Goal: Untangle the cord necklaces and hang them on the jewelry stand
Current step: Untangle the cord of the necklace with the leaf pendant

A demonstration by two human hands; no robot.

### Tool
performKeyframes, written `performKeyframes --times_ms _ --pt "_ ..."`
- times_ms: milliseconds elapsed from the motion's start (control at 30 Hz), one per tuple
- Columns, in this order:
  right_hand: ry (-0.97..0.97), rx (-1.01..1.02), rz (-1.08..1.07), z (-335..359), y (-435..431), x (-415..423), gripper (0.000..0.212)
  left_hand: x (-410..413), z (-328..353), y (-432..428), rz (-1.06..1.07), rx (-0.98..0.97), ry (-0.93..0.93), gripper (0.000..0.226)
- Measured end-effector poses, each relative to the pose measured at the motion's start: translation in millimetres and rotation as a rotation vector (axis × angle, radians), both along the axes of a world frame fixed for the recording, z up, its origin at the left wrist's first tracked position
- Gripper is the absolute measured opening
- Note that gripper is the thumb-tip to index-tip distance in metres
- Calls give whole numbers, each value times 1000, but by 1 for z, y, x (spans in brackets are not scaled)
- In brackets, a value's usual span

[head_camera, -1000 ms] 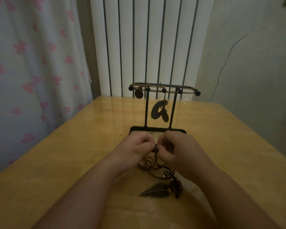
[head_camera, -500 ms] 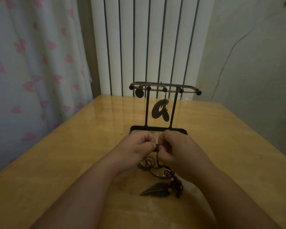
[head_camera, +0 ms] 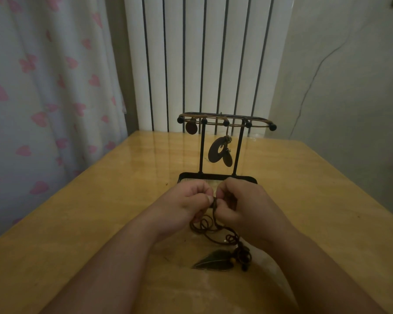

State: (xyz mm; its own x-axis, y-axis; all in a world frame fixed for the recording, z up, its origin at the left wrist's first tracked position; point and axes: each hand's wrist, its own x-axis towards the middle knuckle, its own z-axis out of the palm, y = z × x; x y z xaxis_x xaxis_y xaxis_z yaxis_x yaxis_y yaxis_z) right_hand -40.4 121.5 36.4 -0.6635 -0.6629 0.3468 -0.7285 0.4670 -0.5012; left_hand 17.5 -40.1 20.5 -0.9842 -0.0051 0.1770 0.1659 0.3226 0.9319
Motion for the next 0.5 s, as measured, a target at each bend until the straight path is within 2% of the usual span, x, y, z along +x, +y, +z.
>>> performKeyframes --times_ms 167,333,500 --pt "-5 -13 18 0 0 1 14 0 0 -1 -16 17 -11 26" --pt "-8 -23 17 -2 -1 0 12 0 -1 -2 -5 -5 -18 39" --pt "-3 -18 23 -3 -1 0 12 0 -1 -2 3 -29 -20 32"
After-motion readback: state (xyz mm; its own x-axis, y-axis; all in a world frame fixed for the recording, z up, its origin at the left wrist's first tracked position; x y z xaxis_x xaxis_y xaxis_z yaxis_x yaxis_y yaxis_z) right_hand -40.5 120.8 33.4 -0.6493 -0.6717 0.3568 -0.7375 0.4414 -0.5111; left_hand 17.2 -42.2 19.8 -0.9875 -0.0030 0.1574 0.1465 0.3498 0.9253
